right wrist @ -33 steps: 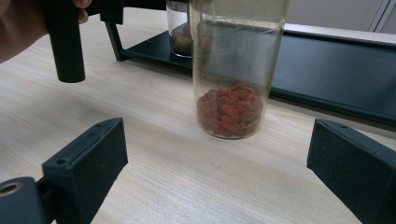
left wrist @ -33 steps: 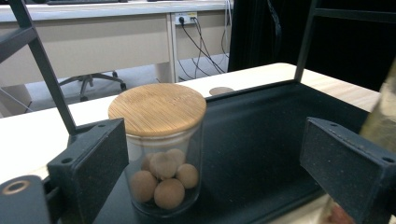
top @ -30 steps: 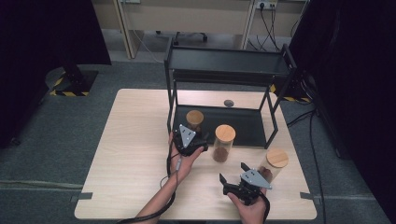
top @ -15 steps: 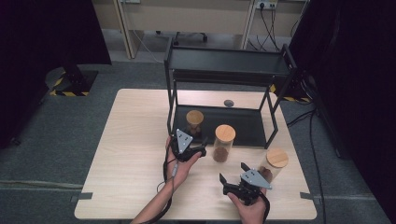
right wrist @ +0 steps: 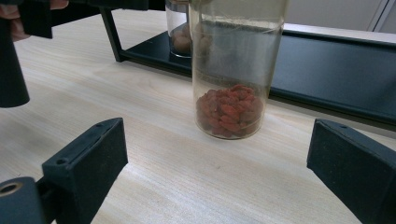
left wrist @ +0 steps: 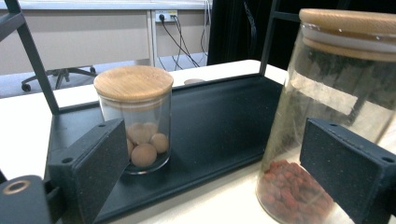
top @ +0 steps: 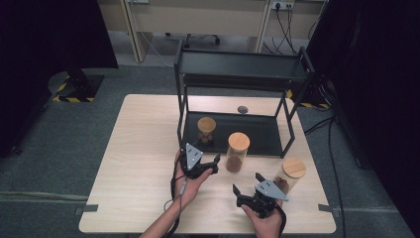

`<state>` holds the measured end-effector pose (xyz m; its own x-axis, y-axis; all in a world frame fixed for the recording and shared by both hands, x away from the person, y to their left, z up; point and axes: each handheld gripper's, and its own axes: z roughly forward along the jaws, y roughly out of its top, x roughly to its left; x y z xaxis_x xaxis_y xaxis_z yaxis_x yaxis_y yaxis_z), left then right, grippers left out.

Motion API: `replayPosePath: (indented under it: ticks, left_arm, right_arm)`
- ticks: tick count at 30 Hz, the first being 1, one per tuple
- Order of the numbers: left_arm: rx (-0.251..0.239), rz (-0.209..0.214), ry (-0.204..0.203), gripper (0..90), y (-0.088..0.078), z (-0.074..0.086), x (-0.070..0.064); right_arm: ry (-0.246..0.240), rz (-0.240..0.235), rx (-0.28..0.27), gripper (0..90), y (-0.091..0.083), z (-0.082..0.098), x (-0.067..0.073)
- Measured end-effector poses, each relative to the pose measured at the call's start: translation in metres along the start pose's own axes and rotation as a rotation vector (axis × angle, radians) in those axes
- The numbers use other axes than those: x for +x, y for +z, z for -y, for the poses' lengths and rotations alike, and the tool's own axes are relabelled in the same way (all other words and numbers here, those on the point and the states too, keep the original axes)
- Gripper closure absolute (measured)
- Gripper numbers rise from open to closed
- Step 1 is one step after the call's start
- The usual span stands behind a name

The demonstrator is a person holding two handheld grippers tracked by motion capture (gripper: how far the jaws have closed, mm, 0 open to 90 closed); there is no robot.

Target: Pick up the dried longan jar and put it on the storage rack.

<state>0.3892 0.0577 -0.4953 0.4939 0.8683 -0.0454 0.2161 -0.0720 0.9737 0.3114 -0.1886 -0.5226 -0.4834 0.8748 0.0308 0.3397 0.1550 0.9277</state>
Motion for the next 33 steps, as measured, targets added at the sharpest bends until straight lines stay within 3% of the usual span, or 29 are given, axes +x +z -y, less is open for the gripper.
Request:
replayPosePath:
  ticks: [18, 33]
  left_arm:
    - [0.027, 0.048, 0.008, 8.0, -0.023, 0.010, -0.005]
    - [0.040, 0.062, 0.008, 7.9, -0.035, 0.021, -0.006]
  right_arm:
    - [-0.003, 0.002, 0.000, 5.3, 0.000, 0.000, 0.001]
    - [-0.002, 0.002, 0.000, 5.3, 0.000, 0.000, 0.001]
